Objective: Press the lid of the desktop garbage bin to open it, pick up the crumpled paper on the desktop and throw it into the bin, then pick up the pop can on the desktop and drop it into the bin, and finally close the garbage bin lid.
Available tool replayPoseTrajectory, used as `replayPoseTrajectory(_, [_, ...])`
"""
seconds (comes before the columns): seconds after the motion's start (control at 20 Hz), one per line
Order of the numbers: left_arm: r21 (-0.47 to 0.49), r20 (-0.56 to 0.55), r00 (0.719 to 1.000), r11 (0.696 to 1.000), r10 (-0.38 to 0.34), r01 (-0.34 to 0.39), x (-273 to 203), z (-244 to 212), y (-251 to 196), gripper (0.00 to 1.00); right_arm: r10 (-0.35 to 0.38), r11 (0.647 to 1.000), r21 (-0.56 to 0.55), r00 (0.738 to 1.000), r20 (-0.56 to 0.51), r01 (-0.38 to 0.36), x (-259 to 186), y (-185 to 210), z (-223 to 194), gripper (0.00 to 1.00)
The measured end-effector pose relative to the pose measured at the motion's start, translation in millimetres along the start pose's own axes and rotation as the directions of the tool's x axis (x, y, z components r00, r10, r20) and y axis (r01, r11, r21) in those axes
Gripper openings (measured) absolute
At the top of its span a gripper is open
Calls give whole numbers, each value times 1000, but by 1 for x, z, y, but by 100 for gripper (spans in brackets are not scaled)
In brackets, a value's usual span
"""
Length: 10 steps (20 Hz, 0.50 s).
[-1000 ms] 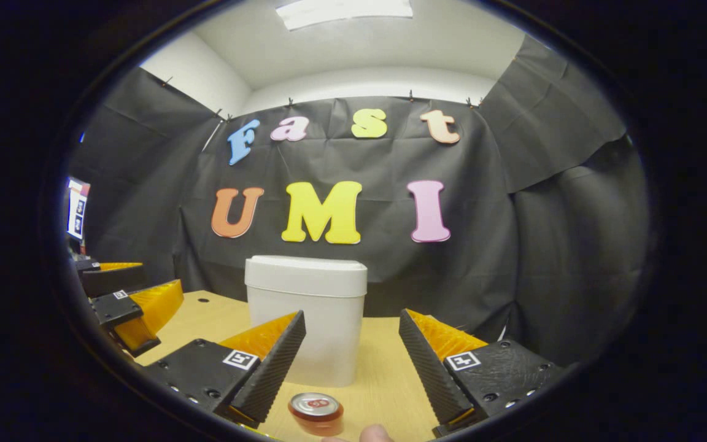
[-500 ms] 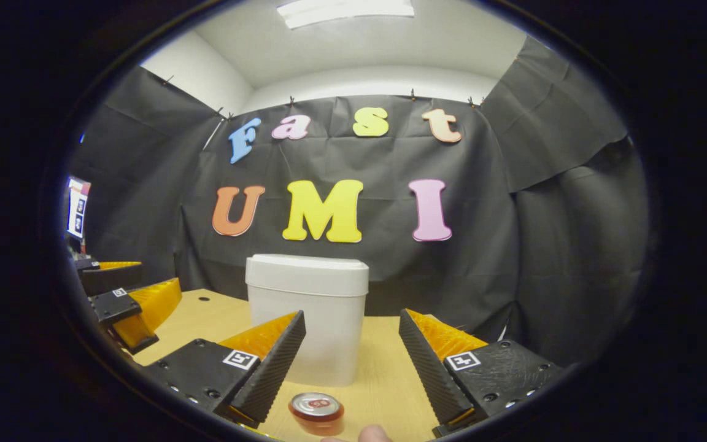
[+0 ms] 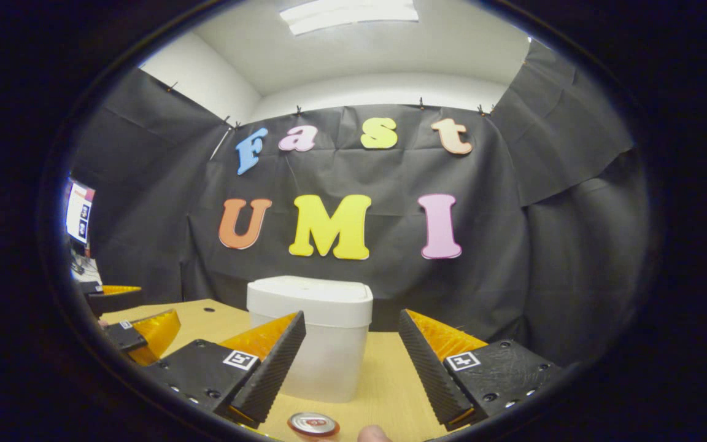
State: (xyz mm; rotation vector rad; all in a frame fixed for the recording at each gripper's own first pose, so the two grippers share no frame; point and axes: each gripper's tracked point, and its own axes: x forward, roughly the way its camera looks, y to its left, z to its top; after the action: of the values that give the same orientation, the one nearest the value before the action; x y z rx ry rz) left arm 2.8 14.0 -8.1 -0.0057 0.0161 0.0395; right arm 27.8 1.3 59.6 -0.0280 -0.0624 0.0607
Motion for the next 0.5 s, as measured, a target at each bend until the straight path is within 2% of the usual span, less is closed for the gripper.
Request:
replayPoseTrajectory(0.1, [1, 0, 1000, 1000, 6, -6, 0, 0, 4, 99, 20, 1000, -8, 1000, -2, -20, 16, 0, 18, 97])
replayPoseTrajectory(0.25, [10, -8, 1000, 1000, 18, -18, 3, -4, 8, 99, 55, 998, 4, 998, -32, -55, 52, 2, 37, 95])
replayPoseTrajectory(0.45, [13, -19, 1000, 1000, 23, -23, 6, -7, 11, 99, 63, 998, -6, 993, -100, -64, 105, 6, 35, 92])
replayPoseTrajectory(0.5, [15, -21, 999, 1000, 25, -25, 7, -8, 11, 99, 83, 997, 5, 988, -129, -83, 114, 14, 28, 87])
